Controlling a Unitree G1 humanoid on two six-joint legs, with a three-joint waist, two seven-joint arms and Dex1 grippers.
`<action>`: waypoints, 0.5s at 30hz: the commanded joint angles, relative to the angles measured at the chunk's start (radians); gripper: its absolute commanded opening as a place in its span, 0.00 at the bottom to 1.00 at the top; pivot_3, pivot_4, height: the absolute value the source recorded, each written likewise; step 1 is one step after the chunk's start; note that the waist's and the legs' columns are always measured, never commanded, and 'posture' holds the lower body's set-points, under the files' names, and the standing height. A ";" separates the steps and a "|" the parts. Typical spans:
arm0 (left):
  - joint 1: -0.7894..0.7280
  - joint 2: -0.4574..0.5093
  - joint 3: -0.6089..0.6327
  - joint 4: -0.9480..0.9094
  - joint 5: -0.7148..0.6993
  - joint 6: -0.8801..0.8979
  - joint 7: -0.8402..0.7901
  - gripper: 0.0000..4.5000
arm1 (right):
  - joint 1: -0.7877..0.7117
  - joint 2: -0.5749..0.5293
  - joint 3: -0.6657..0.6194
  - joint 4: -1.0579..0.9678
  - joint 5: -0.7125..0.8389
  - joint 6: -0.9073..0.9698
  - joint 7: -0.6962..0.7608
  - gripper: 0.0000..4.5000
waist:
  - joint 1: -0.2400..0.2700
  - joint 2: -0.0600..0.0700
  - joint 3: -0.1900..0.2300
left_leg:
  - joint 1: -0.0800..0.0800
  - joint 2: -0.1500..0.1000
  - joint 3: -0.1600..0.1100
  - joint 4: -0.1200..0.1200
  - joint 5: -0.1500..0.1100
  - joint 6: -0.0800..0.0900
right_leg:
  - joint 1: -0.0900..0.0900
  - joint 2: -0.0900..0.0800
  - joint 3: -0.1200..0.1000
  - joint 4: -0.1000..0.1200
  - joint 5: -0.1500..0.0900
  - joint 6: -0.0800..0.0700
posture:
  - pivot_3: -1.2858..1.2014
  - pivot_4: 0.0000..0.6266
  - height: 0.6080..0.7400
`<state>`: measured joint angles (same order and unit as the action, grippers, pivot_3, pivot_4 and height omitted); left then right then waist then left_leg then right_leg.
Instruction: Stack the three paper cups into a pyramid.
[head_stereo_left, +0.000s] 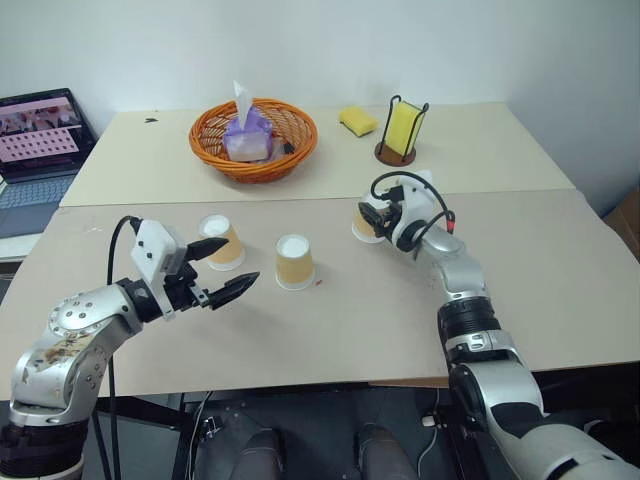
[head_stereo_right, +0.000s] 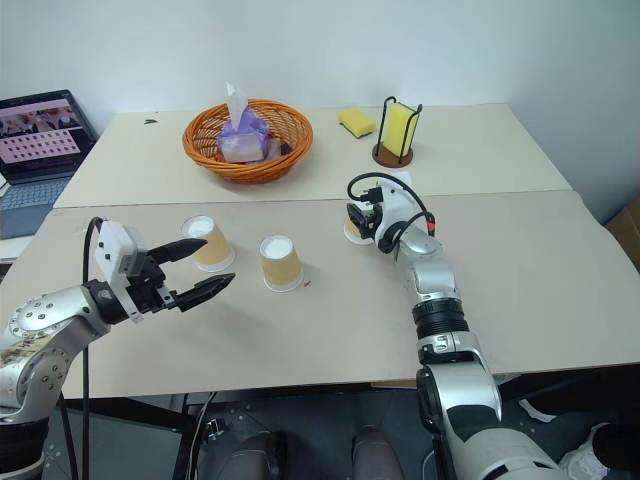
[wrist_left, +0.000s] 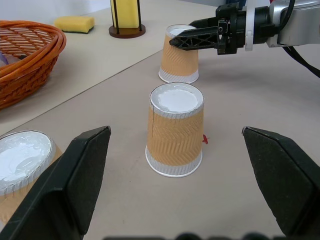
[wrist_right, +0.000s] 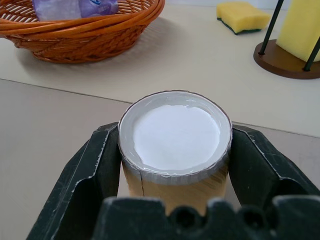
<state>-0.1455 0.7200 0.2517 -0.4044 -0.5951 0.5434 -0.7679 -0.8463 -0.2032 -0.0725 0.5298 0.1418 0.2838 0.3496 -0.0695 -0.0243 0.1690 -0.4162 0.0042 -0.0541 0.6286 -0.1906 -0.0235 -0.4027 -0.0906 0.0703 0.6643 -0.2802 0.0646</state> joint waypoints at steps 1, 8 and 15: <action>-0.002 0.015 0.020 -0.041 -0.013 -0.001 -0.001 1.00 | 0.038 -0.105 -0.023 -0.238 0.094 0.047 0.174 0.62 | 0.004 0.000 0.000 | 0.000 0.000 0.000 0.000 0.000 0.000 | 0.000 0.000 0.000 0.000 0.000 0.000 | 0.52 0.24 1.00; -0.001 0.018 0.020 -0.041 -0.016 0.003 -0.007 1.00 | 0.206 -0.359 0.029 -0.494 0.287 0.193 0.614 0.62 | 0.020 0.000 0.000 | 0.000 0.000 0.000 0.001 0.000 0.000 | 0.003 -0.001 -0.001 -0.001 0.000 0.000 | 0.52 0.24 1.00; -0.014 0.020 0.021 -0.038 -0.019 0.011 -0.009 1.00 | 0.200 -0.391 0.212 -0.378 0.195 0.086 0.821 0.62 | 0.007 0.000 0.000 | 0.009 0.002 0.000 0.001 -0.001 0.001 | 0.012 0.001 -0.002 -0.005 0.000 0.000 | 0.52 0.24 1.00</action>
<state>-0.1465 0.7253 0.2525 -0.4178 -0.5959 0.5508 -0.7759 -0.6107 -0.6003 0.1228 0.1099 0.3714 0.4282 1.1544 -0.0628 -0.0247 0.1693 -0.4071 0.0059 -0.0540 0.6295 -0.1913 -0.0224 -0.3901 -0.0893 0.0688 0.6587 -0.2803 0.0647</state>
